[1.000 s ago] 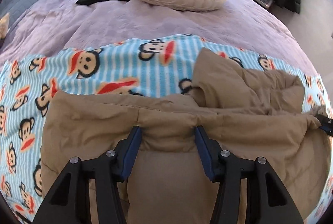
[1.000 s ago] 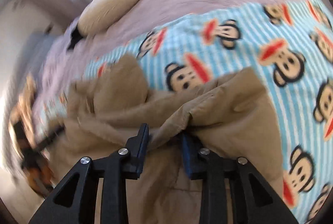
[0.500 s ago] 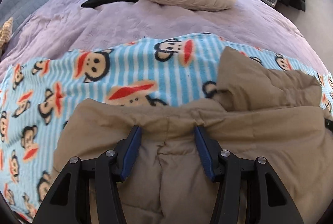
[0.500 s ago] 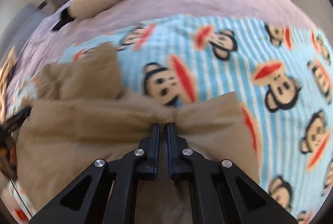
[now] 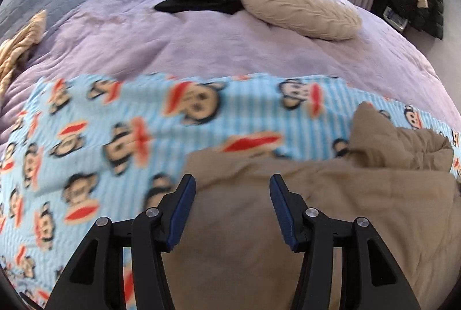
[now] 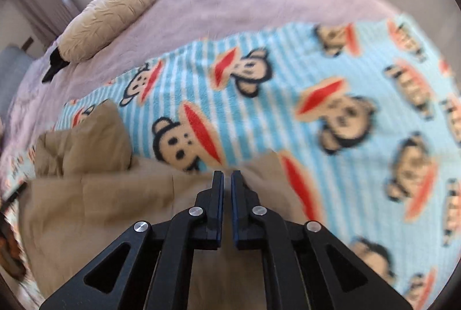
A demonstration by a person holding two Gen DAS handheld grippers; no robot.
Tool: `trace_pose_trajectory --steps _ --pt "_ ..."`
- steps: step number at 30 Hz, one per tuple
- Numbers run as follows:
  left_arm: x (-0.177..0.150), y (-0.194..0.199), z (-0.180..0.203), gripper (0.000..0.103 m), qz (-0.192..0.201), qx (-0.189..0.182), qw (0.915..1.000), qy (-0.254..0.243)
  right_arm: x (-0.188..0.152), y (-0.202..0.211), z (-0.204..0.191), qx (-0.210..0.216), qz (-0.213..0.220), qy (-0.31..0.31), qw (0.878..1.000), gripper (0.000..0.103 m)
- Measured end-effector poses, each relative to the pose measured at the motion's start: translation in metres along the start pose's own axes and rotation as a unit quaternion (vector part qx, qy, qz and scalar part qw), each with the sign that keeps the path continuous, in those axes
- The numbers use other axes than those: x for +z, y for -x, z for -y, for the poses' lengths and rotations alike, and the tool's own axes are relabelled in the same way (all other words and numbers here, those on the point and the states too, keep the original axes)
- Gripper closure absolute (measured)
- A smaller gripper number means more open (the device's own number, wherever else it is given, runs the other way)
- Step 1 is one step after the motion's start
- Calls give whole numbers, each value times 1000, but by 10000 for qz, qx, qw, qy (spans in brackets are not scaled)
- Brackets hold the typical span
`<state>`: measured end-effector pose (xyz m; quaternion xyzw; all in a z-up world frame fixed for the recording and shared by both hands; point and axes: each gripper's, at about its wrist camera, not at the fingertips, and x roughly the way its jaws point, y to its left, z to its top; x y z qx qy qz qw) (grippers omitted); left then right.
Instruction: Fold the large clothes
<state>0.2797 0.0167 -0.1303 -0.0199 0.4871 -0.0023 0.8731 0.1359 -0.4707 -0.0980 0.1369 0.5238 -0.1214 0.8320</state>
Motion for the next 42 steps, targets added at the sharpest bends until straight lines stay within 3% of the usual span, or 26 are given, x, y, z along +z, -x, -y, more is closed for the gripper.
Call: trace_pose_trajectory --steps 3,4,7,10,16,18,20,21,22,28,33,35,37,42 --pt "-14 -8 -13 47 -159 167 9997 -71 -23 23 -2 -152 150 274 9994 97" --pt "-20 -18 -15 43 -261 233 9993 -100 -33 22 0 -212 71 339 9992 97" --pt "-29 -41 -17 36 -368 256 9990 70 -38 -6 15 -191 -251 196 9993 97" --pt "-28 -48 -14 36 -387 261 9988 162 -34 -27 20 -291 -272 102 9992 97" --pt "-25 -13 -17 36 -331 441 9984 104 -20 -17 27 -219 -409 -390 9982 96" --pt "-28 9 -19 36 -233 463 9986 69 -24 4 28 -115 -286 -513 9982 87" --pt "-37 31 -22 33 -215 402 9989 144 -34 27 26 16 -156 -610 9980 67" --pt "-42 40 -24 22 -234 355 9989 214 -42 38 25 43 -91 -664 9977 63" --pt "-49 51 -25 16 -218 306 9988 309 -49 48 23 96 -43 -718 9974 62" --pt "-89 80 -13 16 -530 4 9979 376 -90 72 15 513 -272 -1049 9928 57" --pt "-116 88 -3 16 -718 -32 9965 424 -130 91 10 694 -448 -1225 9890 53" --pt "-124 92 -3 16 -803 -45 9954 528 -142 95 7 743 -511 -1295 9875 45" --pt "-133 96 -2 0 -875 -85 9944 586 -154 99 5 772 -541 -1363 9862 42" --pt "-150 107 1 0 -962 -95 9938 543 -176 105 1 857 -634 -1494 9830 34"
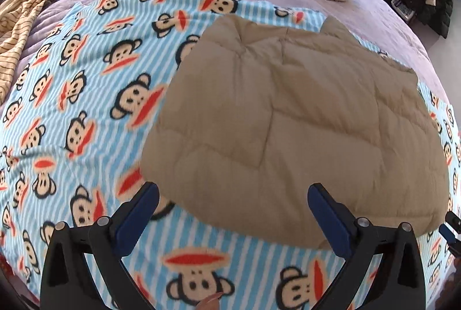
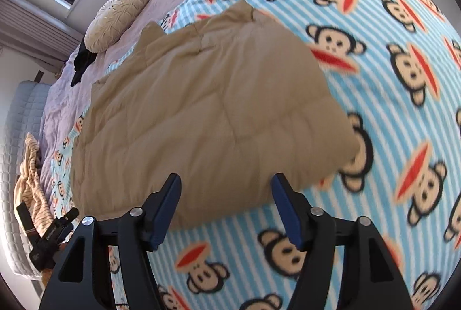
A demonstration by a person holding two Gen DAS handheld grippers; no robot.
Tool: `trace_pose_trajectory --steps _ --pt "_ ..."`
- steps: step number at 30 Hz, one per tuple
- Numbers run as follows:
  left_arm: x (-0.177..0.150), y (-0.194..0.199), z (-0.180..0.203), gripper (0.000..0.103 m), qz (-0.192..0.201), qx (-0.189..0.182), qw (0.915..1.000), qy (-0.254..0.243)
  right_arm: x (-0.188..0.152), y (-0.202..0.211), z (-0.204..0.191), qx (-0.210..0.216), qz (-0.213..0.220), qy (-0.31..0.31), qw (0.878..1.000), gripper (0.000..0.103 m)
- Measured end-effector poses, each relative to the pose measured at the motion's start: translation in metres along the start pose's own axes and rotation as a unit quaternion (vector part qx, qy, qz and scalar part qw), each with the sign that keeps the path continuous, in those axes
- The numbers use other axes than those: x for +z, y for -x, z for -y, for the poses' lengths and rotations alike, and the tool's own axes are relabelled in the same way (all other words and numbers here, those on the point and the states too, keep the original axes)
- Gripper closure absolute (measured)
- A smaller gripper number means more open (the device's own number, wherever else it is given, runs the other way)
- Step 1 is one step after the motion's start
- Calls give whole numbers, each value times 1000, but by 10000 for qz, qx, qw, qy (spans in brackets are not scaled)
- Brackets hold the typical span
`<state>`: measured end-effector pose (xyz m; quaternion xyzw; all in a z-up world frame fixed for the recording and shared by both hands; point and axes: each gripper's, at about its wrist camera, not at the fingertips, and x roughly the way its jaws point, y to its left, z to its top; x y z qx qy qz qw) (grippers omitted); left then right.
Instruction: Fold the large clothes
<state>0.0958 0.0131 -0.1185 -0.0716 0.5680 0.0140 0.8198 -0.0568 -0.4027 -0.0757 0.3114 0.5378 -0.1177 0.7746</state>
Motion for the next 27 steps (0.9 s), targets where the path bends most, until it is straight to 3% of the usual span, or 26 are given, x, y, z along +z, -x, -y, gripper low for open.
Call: trace_pose_trajectory --steps 2,5,13,22,27 --pt "-5 -1 1 0 -90 -31 10000 -16 -7 -3 3 37 -75 -78 9999 32" --pt "-10 -2 2 0 -170 -58 9998 -60 -17 -11 7 186 -200 -306 9992 21" --pt "-17 -7 1 0 -318 -74 9995 -44 -25 -33 15 819 -486 -940 9910 17" --pt "-28 -18 -7 0 -460 -134 9988 139 -31 -45 13 1251 -333 -1111 9853 16" --pt "-31 -24 -17 0 -634 -1074 9907 536 -29 -47 21 1430 -207 -1461 9787 15"
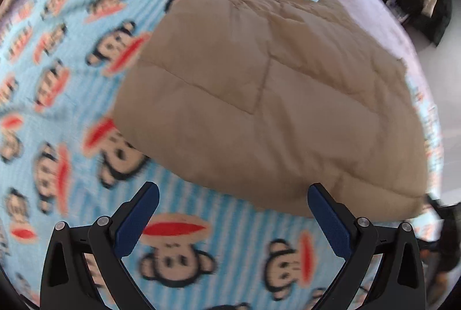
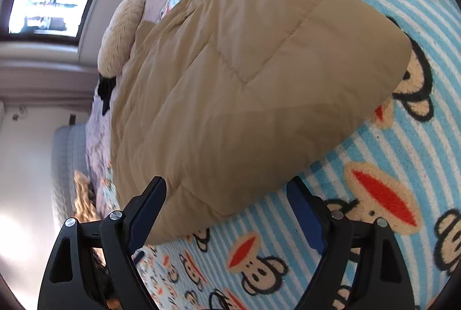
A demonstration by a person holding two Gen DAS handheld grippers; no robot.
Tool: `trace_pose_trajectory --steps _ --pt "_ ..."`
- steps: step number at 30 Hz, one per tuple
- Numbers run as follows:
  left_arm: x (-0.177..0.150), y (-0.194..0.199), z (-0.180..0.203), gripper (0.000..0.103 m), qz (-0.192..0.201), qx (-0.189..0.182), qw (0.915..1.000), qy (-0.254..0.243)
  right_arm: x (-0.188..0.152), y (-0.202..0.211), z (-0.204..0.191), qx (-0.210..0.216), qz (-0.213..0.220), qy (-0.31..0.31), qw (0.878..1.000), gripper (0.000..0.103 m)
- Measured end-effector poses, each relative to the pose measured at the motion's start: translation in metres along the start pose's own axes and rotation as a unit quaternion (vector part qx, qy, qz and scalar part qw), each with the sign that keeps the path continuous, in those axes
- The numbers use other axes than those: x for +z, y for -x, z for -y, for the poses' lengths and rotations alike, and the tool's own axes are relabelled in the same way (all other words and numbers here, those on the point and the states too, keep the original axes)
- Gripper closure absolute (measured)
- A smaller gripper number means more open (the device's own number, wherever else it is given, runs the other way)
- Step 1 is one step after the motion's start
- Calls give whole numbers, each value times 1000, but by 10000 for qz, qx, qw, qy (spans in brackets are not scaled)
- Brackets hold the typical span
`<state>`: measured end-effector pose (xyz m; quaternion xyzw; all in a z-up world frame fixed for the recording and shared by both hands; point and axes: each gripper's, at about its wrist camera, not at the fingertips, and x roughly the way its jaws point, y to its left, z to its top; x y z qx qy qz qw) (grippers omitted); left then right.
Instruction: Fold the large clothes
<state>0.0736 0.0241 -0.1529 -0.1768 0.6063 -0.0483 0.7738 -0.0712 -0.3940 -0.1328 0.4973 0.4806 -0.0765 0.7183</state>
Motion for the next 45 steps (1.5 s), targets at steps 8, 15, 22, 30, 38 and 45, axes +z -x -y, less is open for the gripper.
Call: trace_pose_trajectory --steps 8,15,22,30,38,45 --pt "1 -17 -26 0 -149 -1063 9903 887 1 -12 11 204 -60 -414 9989 15" --pt "20 -28 -32 0 8 -1406 9829 1190 13 -35 12 660 -43 -803 9946 15" --pt "34 -45 -26 0 45 -1471 9815 1225 27 -57 7 1271 33 -1070 9861 0" --pt "54 -64 -24 0 274 -1470 9760 1582 31 -81 -6 1011 -260 -795 9914 0" --pt "62 -42 -5 74 622 -1179 9878 804 31 -83 3 990 -390 -1053 9887 47" --pt "61 2 25 80 954 -959 9897 -475 27 -63 -6 1265 -349 -782 9883 78"
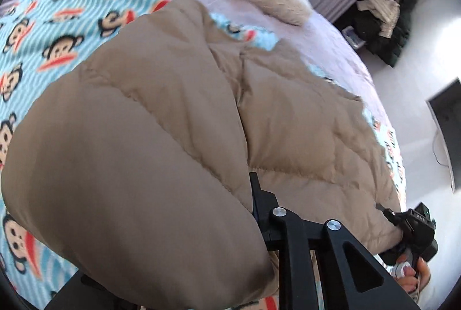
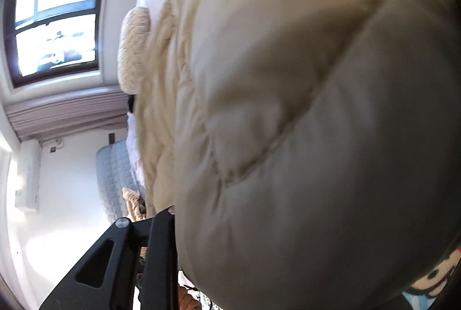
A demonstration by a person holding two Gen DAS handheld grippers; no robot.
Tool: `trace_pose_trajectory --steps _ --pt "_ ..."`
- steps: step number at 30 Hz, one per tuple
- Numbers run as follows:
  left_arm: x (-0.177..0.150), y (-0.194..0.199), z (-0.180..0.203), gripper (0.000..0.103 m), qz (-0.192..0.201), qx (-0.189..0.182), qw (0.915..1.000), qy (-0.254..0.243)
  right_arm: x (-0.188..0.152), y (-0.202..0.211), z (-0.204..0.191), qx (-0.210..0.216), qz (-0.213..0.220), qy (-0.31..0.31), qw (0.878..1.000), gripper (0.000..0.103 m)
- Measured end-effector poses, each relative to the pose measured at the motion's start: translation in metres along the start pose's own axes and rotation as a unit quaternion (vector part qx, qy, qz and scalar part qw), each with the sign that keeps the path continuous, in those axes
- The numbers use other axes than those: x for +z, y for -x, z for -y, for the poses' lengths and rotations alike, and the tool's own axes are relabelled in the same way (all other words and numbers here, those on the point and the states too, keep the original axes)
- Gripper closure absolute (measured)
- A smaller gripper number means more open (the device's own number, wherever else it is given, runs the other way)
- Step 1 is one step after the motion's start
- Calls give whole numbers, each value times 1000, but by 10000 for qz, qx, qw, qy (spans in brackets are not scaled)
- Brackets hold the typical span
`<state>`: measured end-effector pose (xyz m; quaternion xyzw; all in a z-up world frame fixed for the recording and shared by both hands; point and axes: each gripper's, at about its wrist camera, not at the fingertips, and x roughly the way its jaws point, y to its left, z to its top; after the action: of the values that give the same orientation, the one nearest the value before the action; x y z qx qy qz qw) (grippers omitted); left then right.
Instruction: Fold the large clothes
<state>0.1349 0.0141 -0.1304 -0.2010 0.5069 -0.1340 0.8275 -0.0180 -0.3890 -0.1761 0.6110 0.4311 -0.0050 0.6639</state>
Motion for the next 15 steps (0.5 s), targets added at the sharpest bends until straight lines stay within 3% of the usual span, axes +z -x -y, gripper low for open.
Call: trace_pose_trajectory --steps 5,11,15 --pt "-4 28 4 80 -34 -172 9994 -309 -18 19 -6 91 -34 131 9999 79" --pt "-60 79 -13 80 -392 -389 9972 -496 -60 47 6 55 -74 92 9999 79" --pt "-107 98 -30 80 -866 -470 9945 -364 -85 66 20 -99 -134 -54 9998 79"
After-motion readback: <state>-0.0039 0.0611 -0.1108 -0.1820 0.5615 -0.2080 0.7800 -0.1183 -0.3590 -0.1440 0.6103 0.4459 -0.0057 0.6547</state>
